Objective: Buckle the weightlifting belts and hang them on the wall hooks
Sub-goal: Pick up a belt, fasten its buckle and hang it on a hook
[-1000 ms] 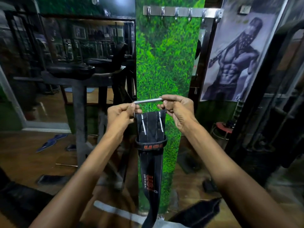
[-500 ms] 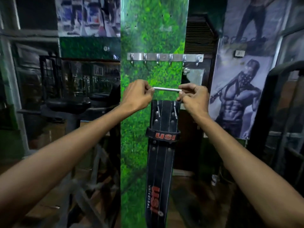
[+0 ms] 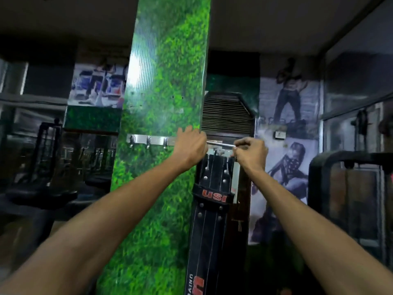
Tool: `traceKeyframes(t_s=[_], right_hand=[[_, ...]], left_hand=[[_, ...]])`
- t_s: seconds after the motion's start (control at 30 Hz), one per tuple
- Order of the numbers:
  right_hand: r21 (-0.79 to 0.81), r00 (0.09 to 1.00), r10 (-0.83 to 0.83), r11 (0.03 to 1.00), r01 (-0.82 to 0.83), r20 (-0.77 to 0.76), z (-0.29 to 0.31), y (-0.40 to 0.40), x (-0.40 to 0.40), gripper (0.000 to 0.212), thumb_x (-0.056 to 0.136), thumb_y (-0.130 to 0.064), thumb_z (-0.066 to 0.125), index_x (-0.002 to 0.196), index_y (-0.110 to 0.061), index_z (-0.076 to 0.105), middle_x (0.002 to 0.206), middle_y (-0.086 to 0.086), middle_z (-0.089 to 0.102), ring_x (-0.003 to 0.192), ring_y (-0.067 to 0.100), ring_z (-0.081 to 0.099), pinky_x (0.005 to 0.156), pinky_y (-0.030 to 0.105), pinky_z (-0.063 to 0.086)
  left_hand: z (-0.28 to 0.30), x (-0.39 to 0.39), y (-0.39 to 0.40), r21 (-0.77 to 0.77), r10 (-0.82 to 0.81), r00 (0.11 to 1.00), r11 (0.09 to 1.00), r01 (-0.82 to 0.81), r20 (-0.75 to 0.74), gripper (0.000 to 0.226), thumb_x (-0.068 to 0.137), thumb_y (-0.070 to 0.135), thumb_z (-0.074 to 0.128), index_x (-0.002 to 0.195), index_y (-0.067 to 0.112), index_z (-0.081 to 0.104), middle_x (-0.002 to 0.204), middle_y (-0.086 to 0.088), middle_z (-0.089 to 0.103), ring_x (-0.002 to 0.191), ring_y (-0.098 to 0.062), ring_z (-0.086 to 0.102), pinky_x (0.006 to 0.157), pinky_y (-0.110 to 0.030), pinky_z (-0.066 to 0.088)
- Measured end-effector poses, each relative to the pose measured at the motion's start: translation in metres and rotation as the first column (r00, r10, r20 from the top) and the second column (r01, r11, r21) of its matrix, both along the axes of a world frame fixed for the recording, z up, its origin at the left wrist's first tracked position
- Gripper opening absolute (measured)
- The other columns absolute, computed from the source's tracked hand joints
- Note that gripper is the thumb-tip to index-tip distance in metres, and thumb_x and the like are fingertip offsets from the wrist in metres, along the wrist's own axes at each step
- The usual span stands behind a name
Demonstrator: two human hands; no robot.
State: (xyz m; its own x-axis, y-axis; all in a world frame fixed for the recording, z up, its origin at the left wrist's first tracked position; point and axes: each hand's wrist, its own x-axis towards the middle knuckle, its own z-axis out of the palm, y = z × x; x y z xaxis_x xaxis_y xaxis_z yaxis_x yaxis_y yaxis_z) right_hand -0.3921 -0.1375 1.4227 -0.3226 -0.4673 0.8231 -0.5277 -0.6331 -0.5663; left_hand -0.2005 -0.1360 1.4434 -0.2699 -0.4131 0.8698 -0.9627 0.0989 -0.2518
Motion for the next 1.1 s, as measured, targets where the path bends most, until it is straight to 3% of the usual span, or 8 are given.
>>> traceKeyframes(t_s=[0.17, 0.37, 0.47, 0.57, 0.7, 0.87, 0.97, 1.1], right_hand=[[0.09, 1.0, 0.03, 0.995, -0.029, -0.006, -0.004, -0.03, -0.007, 0.02, 0.083, 0.001, 0.077, 0.082, -0.019, 0.078, 0.068, 0.003, 0.075, 0.055, 0.012, 0.074, 0.061, 0.034, 0.066], [0.069, 0.996, 0.09, 0.993, -0.091, 0.011, -0.011, -0.049, -0.012, 0.014, 0.086, -0.001, 0.077, 0.087, -0.015, 0.079, 0.078, 0.002, 0.076, 0.064, 0.016, 0.076, 0.068, 0.036, 0.066], [0.062, 0.995, 0.099, 0.993, -0.098, -0.011, -0.015, -0.042, -0.015, 0.014, 0.087, -0.003, 0.076, 0.095, -0.014, 0.079, 0.085, 0.003, 0.077, 0.068, 0.01, 0.074, 0.071, 0.026, 0.065], [0.001, 1.0, 0.012, 1.0, -0.012, -0.026, -0.032, -0.032, -0.014, 0.015, 0.088, -0.017, 0.075, 0.102, -0.02, 0.078, 0.091, -0.006, 0.075, 0.076, -0.001, 0.068, 0.063, 0.01, 0.053], [0.047, 0.995, -0.04, 0.998, 0.036, 0.092, -0.078, -0.02, -0.007, 0.008, 0.09, -0.032, 0.071, 0.094, -0.027, 0.075, 0.088, -0.01, 0.074, 0.076, 0.009, 0.068, 0.058, 0.015, 0.04], [0.301, 0.964, -0.044, 0.953, -0.039, 0.262, -0.173, -0.01, 0.002, 0.006, 0.087, -0.033, 0.071, 0.082, -0.029, 0.073, 0.084, -0.008, 0.074, 0.084, 0.016, 0.069, 0.069, 0.024, 0.045], [0.444, 0.961, -0.021, 0.89, -0.107, 0.276, -0.24, -0.003, 0.012, 0.007, 0.085, -0.033, 0.072, 0.079, -0.029, 0.073, 0.075, -0.013, 0.073, 0.081, 0.017, 0.072, 0.07, 0.025, 0.054], [0.555, 0.953, -0.014, 0.816, -0.163, 0.301, -0.32, 0.016, 0.033, 0.016, 0.08, -0.046, 0.073, 0.081, -0.031, 0.072, 0.079, -0.009, 0.075, 0.077, 0.017, 0.073, 0.078, 0.046, 0.064]], left_hand=[[-0.011, -0.011, -0.026, 0.033, 0.064, 0.998, 0.997, -0.063, -0.028, 0.022, 0.095, 0.03, 0.052, 0.1, 0.014, 0.066, 0.122, -0.013, 0.056, 0.117, -0.03, 0.05, 0.106, -0.056, 0.04], [-0.025, -0.016, -0.039, 0.043, 0.003, 0.993, 0.999, 0.002, -0.119, 0.021, 0.094, 0.027, 0.054, 0.104, 0.011, 0.064, 0.118, -0.013, 0.054, 0.114, -0.031, 0.049, 0.099, -0.049, 0.044], [-0.03, -0.014, -0.037, 0.041, -0.026, 0.992, 0.999, 0.031, -0.126, 0.022, 0.095, 0.027, 0.059, 0.109, 0.011, 0.061, 0.119, -0.012, 0.052, 0.115, -0.029, 0.049, 0.1, -0.048, 0.044], [-0.048, -0.004, -0.031, -0.045, -0.122, 0.975, 0.992, 0.116, -0.184, 0.038, 0.091, 0.036, 0.064, 0.12, 0.015, 0.053, 0.115, -0.008, 0.049, 0.109, -0.026, 0.05, 0.094, -0.044, 0.046], [-0.095, 0.01, -0.014, -0.1, -0.264, 0.916, 0.964, 0.245, -0.302, 0.034, 0.091, 0.036, 0.06, 0.118, 0.016, 0.052, 0.112, -0.006, 0.05, 0.102, -0.025, 0.052, 0.087, -0.042, 0.048], [-0.201, 0.027, 0.008, 0.138, -0.286, 0.892, 0.926, 0.351, -0.349, 0.032, 0.091, 0.033, 0.059, 0.116, 0.015, 0.052, 0.105, -0.004, 0.056, 0.096, -0.025, 0.056, 0.081, -0.043, 0.05], [-0.267, 0.039, 0.019, 0.305, -0.241, 0.875, 0.871, 0.386, -0.42, 0.032, 0.087, 0.029, 0.063, 0.113, 0.014, 0.053, 0.102, -0.006, 0.058, 0.096, -0.029, 0.059, 0.082, -0.043, 0.05], [-0.34, 0.053, 0.035, 0.461, -0.212, 0.846, 0.76, 0.458, -0.49, 0.033, 0.086, 0.026, 0.065, 0.115, 0.017, 0.053, 0.101, 0.0, 0.057, 0.097, -0.023, 0.059, 0.081, -0.039, 0.051]])
